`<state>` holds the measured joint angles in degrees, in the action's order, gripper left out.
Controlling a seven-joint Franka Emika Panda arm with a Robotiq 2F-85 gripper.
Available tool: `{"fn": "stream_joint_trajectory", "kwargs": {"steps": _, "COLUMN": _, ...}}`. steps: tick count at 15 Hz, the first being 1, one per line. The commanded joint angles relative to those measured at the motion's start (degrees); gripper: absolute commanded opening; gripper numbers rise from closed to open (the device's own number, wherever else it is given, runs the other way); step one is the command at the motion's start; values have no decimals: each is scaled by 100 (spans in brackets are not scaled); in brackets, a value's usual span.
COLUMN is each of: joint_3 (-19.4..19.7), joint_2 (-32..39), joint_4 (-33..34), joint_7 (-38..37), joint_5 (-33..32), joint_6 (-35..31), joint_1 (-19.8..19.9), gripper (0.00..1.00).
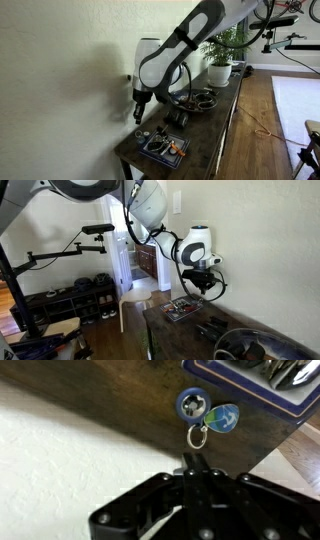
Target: Put the black gadget on the circle shaped tray and the keys on the square tray
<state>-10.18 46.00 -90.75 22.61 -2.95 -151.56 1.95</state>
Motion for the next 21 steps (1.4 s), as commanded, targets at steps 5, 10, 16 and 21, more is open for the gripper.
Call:
{"fn": "stream_joint_trajectory", "kwargs": {"steps": 5, "joint_3": -300, "joint_2": -399, "joint_4": -569, "joint_7": 423, "joint_5": 134, "joint_6": 132, "joint_1": 313, "gripper": 56}}
{"fn": "stream_joint_trajectory", "kwargs": {"steps": 10, "joint_3": -238, "joint_2": -125, "joint_4": -317, "joint_7": 428, "joint_5": 96, "joint_6": 340, "joint_1": 301, "gripper": 89}}
{"fn": "stream_joint_trajectory", "kwargs": {"steps": 16, "joint_3": -167, "joint_2": 87, "joint_4": -58, "joint_7": 346, "joint_5": 38, "joint_6": 425, "joint_1": 199, "gripper": 100}}
{"fn": "stream_joint_trajectory", "kwargs": {"steps": 21, "joint_3": -187, "joint_2": 361, "joint_4": 280, "joint_7": 343, "joint_5": 44, "joint_6": 489, "joint_1": 150, "gripper": 100}}
